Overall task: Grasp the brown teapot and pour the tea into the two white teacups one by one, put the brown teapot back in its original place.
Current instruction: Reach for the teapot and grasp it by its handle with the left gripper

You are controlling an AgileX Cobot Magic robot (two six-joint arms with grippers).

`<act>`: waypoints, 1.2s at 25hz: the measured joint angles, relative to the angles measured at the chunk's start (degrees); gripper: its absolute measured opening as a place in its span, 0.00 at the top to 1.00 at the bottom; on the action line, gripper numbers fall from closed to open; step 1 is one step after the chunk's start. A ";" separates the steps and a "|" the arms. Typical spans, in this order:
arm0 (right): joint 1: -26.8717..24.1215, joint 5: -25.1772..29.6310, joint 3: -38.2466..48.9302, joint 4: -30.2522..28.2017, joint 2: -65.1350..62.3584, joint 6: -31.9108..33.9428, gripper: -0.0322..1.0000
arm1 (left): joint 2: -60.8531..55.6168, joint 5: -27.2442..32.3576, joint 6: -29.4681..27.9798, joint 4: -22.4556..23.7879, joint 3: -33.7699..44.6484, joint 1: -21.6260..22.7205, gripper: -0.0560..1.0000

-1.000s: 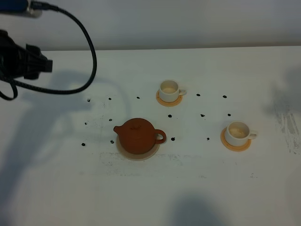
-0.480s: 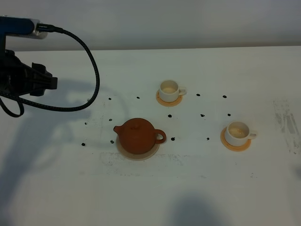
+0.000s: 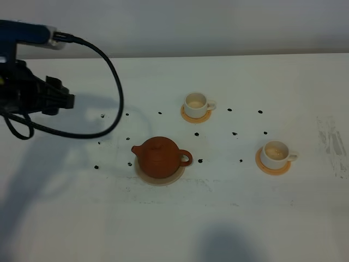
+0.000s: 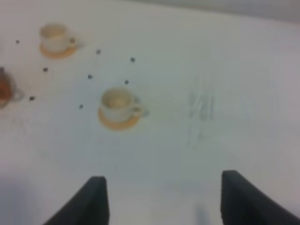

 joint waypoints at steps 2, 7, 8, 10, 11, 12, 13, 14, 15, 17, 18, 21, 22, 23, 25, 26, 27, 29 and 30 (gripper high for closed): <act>0.00 0.13 2.41 0.16 -3.52 0.67 0.47 | 0.00 0.30 0.28 0.00 -0.66 -1.78 0.38; 0.00 -0.04 5.10 0.16 -9.88 1.09 0.47 | 0.06 2.53 0.42 -0.02 -3.89 -5.63 0.38; 0.00 0.05 5.24 0.16 -10.57 1.15 0.47 | 0.21 3.47 0.43 -0.02 -4.62 -6.36 0.38; 0.00 0.05 5.80 0.16 -10.91 1.15 0.47 | 0.77 4.90 0.48 -0.02 -6.41 -7.59 0.38; 0.00 0.37 6.33 0.16 -11.03 1.15 0.47 | 1.20 5.15 0.48 -0.02 -7.01 -8.23 0.38; 0.00 0.60 6.87 0.16 -11.09 1.11 0.47 | 1.66 5.40 0.48 -0.02 -7.65 -8.87 0.38; 0.00 0.82 7.06 0.31 -11.09 1.03 0.47 | 2.14 5.65 0.48 -0.02 -8.25 -9.43 0.38; 0.00 0.88 7.14 0.51 -11.09 0.77 0.47 | 2.53 5.85 0.48 -0.02 -8.81 -10.13 0.38; 0.00 0.88 7.14 0.83 -11.09 0.52 0.47 | 3.07 6.00 0.48 -0.02 -9.31 -10.80 0.38; 0.00 0.83 7.14 1.07 -11.09 0.18 0.47 | 4.04 6.60 0.48 -0.07 -10.73 -11.92 0.38; 0.00 0.83 7.14 1.07 -11.09 0.04 0.47 | 4.55 6.70 0.48 -0.07 -11.35 -12.41 0.38; 0.00 0.83 7.14 1.14 -11.09 0.05 0.47 | 5.96 7.04 0.48 -0.07 -13.59 -13.56 0.38; 0.00 0.83 7.14 1.14 -11.09 0.05 0.47 | 6.47 7.23 0.48 -0.07 -14.17 -13.93 0.38; 0.00 0.83 7.14 1.14 -11.09 0.05 0.47 | 7.02 7.65 0.48 -0.07 -14.91 -14.21 0.38; 0.00 0.83 7.14 1.14 -11.09 0.05 0.47 | 8.10 8.70 0.48 -0.07 -16.44 -14.72 0.38; 0.00 0.83 7.14 1.14 -11.09 0.05 0.47 | 8.67 9.32 0.48 -0.07 -17.04 -14.89 0.38; -0.37 0.83 7.14 1.21 -11.09 0.05 0.47 | 9.23 9.81 0.48 -0.07 -17.63 -14.89 0.38; -2.27 0.83 7.14 1.21 -11.09 0.05 0.47 | 10.08 10.14 0.48 -0.08 -18.28 -14.89 0.38; -3.78 0.83 7.14 1.21 -11.09 0.05 0.47 | 10.45 10.29 0.48 -0.14 -18.51 -14.89 0.38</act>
